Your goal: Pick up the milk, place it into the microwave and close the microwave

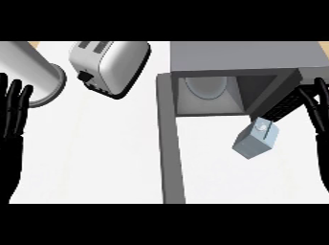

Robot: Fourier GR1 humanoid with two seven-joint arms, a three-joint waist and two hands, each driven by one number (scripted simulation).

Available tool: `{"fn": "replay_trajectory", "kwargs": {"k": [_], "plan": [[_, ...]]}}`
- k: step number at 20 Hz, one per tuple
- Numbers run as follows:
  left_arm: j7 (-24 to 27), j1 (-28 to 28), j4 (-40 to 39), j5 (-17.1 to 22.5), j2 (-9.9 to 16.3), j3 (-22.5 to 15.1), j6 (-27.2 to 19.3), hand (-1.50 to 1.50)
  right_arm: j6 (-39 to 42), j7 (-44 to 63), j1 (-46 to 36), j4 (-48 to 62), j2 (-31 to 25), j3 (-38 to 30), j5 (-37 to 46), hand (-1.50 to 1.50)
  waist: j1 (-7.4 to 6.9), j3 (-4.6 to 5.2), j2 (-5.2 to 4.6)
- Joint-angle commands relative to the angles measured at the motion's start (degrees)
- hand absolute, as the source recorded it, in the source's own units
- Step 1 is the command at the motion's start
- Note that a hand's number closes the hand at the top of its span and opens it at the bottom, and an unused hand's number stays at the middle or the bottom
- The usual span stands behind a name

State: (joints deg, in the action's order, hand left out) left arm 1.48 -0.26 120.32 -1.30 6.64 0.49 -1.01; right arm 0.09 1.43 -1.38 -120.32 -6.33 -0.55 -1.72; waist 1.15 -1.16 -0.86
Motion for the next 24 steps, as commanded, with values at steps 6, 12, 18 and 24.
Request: {"fn": "replay_trajectory", "kwargs": {"k": [6,12,18,24], "plan": [[-3.4,3.28,3.75,4.06,2.15,2.88,2.73,-1.5,-23.21,12.51,-11.31,2.21,6.21,5.03,21.09,-1.5,-2.89,1.37,1.0],[-7.08,6.2,3.08,11.88,-1.82,3.7,2.61,-1.5,-29.38,16.71,-16.74,5.68,6.3,17.52,11.45,-1.5,-1.91,1.2,0.95],[-4.67,14.01,6.73,13.37,-2.92,4.39,5.21,-1.5,-36.65,22.24,-19.47,5.6,6.33,21.18,20.4,-1.5,-1.61,1.21,1.0],[-6.93,17.4,12.13,15.77,-1.58,6.48,7.09,-1.5,-38.13,18.35,-18.91,14.46,6.33,16.07,21.49,-1.5,-1.84,1.16,0.87]]}}
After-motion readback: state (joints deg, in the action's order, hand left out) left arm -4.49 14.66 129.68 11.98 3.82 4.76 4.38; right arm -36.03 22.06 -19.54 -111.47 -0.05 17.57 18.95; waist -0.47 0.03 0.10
